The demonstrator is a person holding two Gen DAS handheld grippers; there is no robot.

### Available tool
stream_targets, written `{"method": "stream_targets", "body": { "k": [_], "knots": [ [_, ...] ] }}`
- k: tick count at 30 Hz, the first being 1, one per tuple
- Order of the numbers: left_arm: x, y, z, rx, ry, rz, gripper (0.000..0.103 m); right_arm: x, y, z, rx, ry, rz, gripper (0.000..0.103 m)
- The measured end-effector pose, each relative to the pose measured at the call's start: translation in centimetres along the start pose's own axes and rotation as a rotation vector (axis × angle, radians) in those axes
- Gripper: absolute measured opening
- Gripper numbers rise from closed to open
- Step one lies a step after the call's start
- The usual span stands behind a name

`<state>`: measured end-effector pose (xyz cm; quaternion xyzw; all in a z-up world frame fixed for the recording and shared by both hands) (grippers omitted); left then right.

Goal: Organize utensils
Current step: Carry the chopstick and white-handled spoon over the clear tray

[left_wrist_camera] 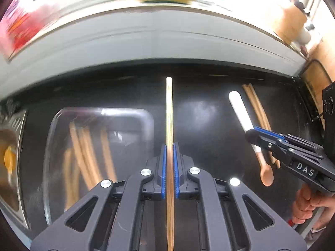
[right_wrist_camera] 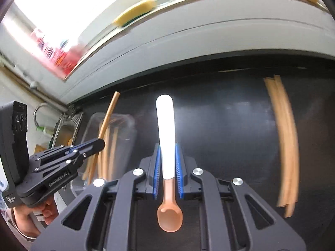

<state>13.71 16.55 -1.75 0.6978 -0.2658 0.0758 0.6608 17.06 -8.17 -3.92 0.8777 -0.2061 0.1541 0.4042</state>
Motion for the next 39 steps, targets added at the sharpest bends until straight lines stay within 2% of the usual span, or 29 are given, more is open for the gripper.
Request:
{"method": "stream_targets", "body": {
  "k": [2, 9, 15, 23, 39],
  "knots": [
    [-1.2, 0.2, -3.5, 0.006, 0.028, -0.005, 0.006, -0.6, -1.6, -2.2, 0.001, 0.015, -0.024, 0.014],
    [-3.1, 0.2, -12.1, 0.004, 0.082, 0.003, 0.006, -2.8, -7.0, -9.5, 0.005, 0.037, -0.062, 0.014],
    [-3.6, -0.7, -15.7, -0.029, 0.097, -0.003, 0.006, -3.2, -10.6, -13.1, -0.011, 0.054, -0.070, 0.014],
    [-3.8, -2.0, -16.4, -0.054, 0.080, -0.002, 0.006, -3.4, -11.6, -14.0, -0.031, 0.055, -0.073, 0.014],
    [-3.4, -3.6, -15.5, -0.073, 0.074, -0.021, 0.006, -2.8, -13.0, -13.7, -0.070, 0.050, -0.091, 0.014]
  ]
}}
Point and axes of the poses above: each gripper's, at about its wrist camera, not at the fingertips, and y roughly against the way its jaws point, z to its right, x to its top, the point moved 4 cm from there along -y, roughly the way its jaws point, and after that the axes turned 15 degrees about x, right-handed, at the moved point
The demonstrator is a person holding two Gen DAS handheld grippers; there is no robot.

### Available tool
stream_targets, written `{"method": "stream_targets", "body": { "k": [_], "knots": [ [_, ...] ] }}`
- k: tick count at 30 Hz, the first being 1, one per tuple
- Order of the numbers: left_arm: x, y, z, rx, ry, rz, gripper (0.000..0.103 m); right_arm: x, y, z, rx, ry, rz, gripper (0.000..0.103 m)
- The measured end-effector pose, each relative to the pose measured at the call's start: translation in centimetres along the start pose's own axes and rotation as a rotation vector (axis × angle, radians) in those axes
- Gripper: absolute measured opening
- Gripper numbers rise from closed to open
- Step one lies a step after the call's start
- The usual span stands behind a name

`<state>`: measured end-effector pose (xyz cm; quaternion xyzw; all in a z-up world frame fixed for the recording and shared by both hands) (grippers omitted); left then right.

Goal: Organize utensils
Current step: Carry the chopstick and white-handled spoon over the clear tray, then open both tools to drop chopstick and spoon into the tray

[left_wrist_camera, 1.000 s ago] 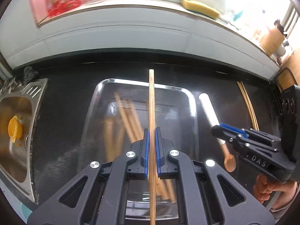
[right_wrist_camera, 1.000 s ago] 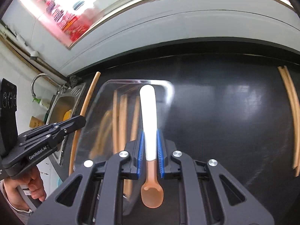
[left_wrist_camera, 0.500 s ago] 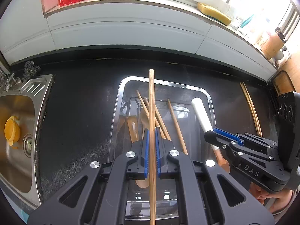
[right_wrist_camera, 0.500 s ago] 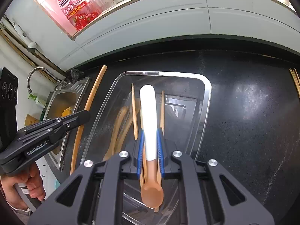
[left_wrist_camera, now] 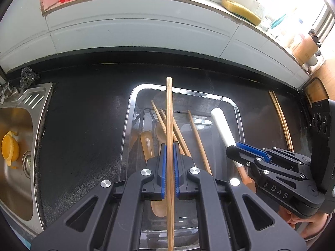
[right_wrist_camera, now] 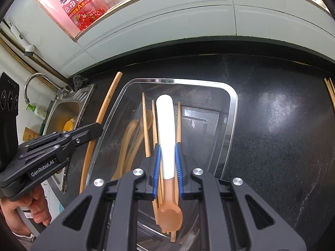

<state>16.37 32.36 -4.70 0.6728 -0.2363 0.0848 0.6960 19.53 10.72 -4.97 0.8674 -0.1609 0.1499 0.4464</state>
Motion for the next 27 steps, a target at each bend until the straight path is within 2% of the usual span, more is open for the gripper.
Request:
{"method": "stream_targets", "body": {
  "k": [3, 4, 5, 6, 7, 10, 13, 16, 20, 23, 27],
  "knots": [
    [0.5, 0.2, -0.2, 0.014, 0.034, 0.010, 0.006, 0.2, -0.1, -0.2, -0.068, 0.043, -0.014, 0.016],
    [0.9, 0.3, -0.5, 0.013, 0.057, 0.016, 0.010, 0.2, -0.2, -0.6, -0.083, 0.082, -0.024, 0.024],
    [1.3, 0.6, -0.7, 0.011, 0.080, 0.017, 0.033, 0.0, -0.1, -0.9, -0.103, 0.128, -0.034, 0.073],
    [1.8, 1.1, -1.0, 0.012, 0.103, 0.026, 0.057, -0.2, 0.0, -1.2, -0.132, 0.172, -0.040, 0.095],
    [2.2, 1.6, -1.1, 0.025, 0.117, 0.044, 0.097, -0.6, 0.7, -1.5, -0.151, 0.244, -0.012, 0.097],
    [3.5, 2.4, -0.9, 0.091, 0.120, 0.063, 0.097, -1.6, 2.3, -1.1, -0.201, 0.332, 0.011, 0.097],
    [4.0, 2.4, 0.5, 0.114, 0.112, 0.076, 0.097, -2.3, 4.4, 1.7, -0.219, 0.288, 0.031, 0.097],
    [4.2, 1.8, 3.7, 0.113, 0.071, 0.069, 0.097, -3.4, 6.9, 6.4, -0.260, 0.207, 0.052, 0.097],
    [4.6, 1.4, 10.8, 0.090, -0.033, 0.089, 0.097, -4.9, 11.4, 13.5, -0.345, 0.075, 0.108, 0.097],
    [4.3, 0.5, 17.3, 0.043, -0.100, 0.061, 0.097, -6.1, 15.7, 19.0, -0.384, -0.032, 0.161, 0.097],
    [3.3, -1.9, 27.4, -0.020, -0.195, 0.001, 0.097, -7.3, 19.6, 25.4, -0.434, -0.093, 0.132, 0.097]
  ]
}}
Point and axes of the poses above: each gripper's, at about its wrist camera, not at the fingertips, and y roughly against the way its jaws point, z to its right, x to its top, the point moved 4 cm from there along -y, roughly the way its jaws point, and after that the axes turned 15 degrees about x, right-handed, at the moved point
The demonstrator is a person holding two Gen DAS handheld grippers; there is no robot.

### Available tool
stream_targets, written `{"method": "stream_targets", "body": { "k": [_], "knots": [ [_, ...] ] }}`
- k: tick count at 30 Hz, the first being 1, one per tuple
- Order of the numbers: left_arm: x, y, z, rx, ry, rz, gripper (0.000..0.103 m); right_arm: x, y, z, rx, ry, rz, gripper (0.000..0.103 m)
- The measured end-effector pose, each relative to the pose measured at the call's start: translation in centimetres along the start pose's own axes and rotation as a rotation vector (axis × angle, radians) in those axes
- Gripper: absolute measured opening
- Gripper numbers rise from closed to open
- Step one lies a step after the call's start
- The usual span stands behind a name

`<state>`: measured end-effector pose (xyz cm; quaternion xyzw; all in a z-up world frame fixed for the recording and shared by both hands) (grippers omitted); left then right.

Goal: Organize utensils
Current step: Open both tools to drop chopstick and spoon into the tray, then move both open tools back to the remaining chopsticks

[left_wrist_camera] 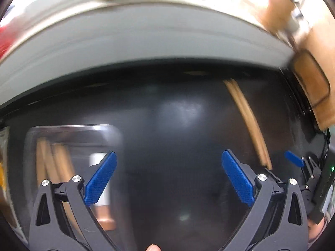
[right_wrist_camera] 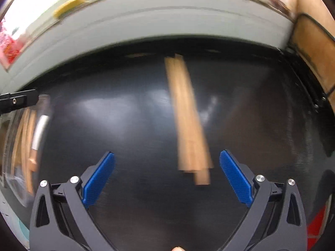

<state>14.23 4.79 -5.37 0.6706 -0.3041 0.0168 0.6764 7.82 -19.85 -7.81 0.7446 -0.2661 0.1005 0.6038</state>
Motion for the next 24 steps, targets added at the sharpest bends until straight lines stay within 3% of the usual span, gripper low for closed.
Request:
{"method": "stream_targets", "body": {
  "k": [6, 11, 18, 21, 24],
  "knots": [
    [2.6, -4.7, 10.5, -0.004, -0.054, -0.063, 0.097, 0.5, -0.7, 6.4, 0.013, 0.019, -0.052, 0.097],
    [3.7, -7.7, 14.8, 0.023, -0.051, -0.114, 0.097, 2.2, -2.1, 8.2, 0.036, 0.068, -0.073, 0.097],
    [3.7, -9.6, 16.1, 0.126, -0.072, -0.139, 0.098, 3.3, -4.8, 8.5, 0.077, 0.154, -0.129, 0.097],
    [3.7, -10.3, 14.3, 0.184, -0.014, -0.160, 0.098, 3.7, -4.8, 10.2, 0.065, 0.128, -0.121, 0.097],
    [4.2, -10.0, 12.6, 0.189, 0.067, -0.164, 0.098, 4.0, -4.6, 11.9, 0.093, 0.077, -0.112, 0.097]
  ]
}}
Point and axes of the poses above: each gripper's, at about its wrist camera, not at the fingertips, and y roughly against the way its jaws point, z to its right, x to its top, the point moved 4 cm from there along -y, roughly the way its jaws point, and after that the axes turned 15 degrees about x, right-handed, at the moved point
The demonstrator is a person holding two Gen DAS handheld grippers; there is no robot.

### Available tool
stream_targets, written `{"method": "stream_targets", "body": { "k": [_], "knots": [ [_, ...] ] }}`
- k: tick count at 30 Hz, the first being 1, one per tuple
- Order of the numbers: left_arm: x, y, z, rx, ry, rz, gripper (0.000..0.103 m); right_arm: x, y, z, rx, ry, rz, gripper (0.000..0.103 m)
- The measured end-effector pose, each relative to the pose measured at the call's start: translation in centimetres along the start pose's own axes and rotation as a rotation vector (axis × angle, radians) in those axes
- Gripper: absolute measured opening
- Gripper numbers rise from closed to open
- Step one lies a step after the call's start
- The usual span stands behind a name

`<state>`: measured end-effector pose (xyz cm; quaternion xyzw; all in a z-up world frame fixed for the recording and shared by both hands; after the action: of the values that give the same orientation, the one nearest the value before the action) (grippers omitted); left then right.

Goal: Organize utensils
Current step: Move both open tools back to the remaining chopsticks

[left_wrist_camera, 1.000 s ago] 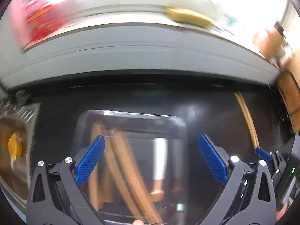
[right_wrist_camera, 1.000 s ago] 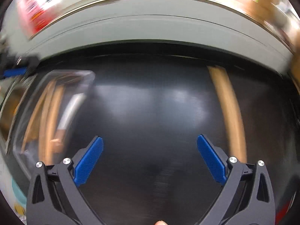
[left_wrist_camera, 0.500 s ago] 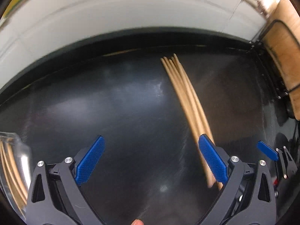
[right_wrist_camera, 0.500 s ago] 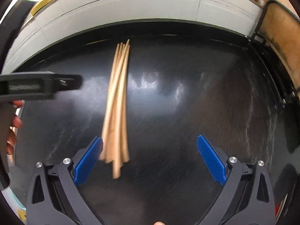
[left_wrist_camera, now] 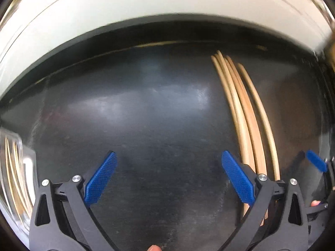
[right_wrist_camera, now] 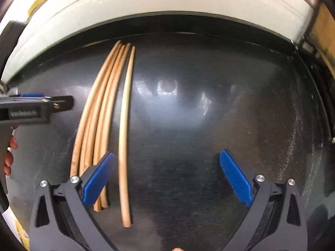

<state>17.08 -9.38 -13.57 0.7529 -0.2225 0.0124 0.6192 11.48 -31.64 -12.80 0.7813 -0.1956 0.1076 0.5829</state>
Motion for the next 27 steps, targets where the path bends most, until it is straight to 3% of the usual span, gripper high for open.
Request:
{"method": "stream_targets", "body": {
  "k": [4, 7, 16, 22, 27],
  "knots": [
    [0.4, 1.2, 1.6, -0.026, -0.041, 0.026, 0.098, 0.7, -0.2, 0.5, -0.006, 0.017, 0.004, 0.097],
    [0.5, 1.1, 3.3, 0.028, -0.089, 0.035, 0.098, 1.3, -0.5, 0.3, -0.008, 0.036, 0.004, 0.097],
    [0.2, -0.6, 1.3, 0.106, 0.027, -0.012, 0.098, 1.4, -1.0, -0.6, -0.037, 0.097, 0.017, 0.097],
    [-0.2, -1.0, -0.3, 0.063, 0.119, -0.034, 0.098, 1.9, -1.5, -1.4, -0.047, 0.076, 0.041, 0.097],
    [-0.9, 0.0, 1.2, 0.053, 0.085, -0.008, 0.098, 2.7, -1.9, -1.5, -0.050, 0.058, 0.045, 0.098]
  ]
}}
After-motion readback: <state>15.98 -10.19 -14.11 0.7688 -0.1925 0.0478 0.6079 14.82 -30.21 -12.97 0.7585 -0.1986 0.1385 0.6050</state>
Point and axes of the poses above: each gripper's, at about its wrist camera, not at the fingertips, and y roughly against the way its jaws point, z to its right, x to its top, the point moved 4 cm from there along -y, roughly the way its jaws point, and after that the axes turned 15 degrees about x, right-handed, at the moved point
